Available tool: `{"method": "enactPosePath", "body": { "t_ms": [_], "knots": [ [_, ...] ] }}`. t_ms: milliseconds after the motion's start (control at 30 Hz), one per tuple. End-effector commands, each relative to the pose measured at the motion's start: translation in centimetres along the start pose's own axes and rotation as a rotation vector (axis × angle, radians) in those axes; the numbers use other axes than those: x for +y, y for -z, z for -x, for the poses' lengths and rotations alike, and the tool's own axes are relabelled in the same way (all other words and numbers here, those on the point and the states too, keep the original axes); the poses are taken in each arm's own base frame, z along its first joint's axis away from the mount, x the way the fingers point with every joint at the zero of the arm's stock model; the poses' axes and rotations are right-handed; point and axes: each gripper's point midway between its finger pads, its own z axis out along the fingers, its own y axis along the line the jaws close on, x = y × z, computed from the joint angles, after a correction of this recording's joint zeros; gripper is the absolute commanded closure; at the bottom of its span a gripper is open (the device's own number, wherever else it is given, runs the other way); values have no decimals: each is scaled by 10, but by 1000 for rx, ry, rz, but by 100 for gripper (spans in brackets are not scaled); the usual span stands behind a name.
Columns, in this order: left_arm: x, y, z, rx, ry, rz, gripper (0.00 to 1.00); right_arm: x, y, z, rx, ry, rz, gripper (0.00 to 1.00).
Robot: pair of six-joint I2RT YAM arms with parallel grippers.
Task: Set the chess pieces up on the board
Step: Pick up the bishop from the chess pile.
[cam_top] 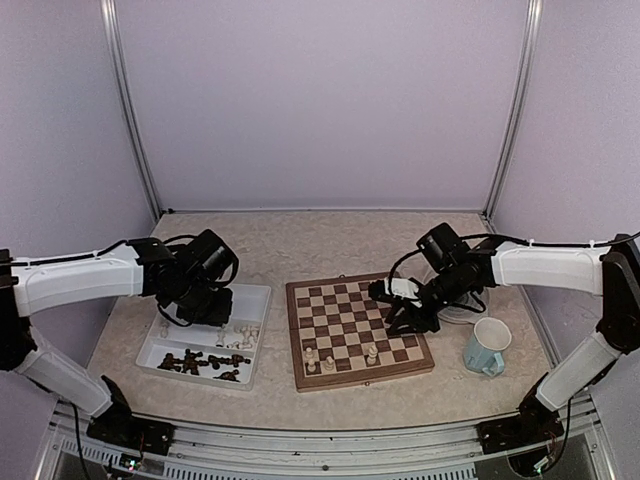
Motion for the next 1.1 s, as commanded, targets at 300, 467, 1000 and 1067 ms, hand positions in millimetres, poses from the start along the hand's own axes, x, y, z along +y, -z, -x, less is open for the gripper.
{"method": "enactPosePath", "body": {
  "t_ms": [300,467,1000,1067],
  "knots": [
    [-100,61,15,-409,-536,-140,96,-52,41,149,-395,-228,158,71],
    [-134,86,0,-507,-666,-219,96,-49,31,177,-479,-411,461,63],
    [-181,108,-9,-542,-738,-405,96,9,20,209,-479,-411,754,45],
    [-183,109,-11,-540,-740,-409,96,10,14,210,-467,-410,753,45]
  ]
}}
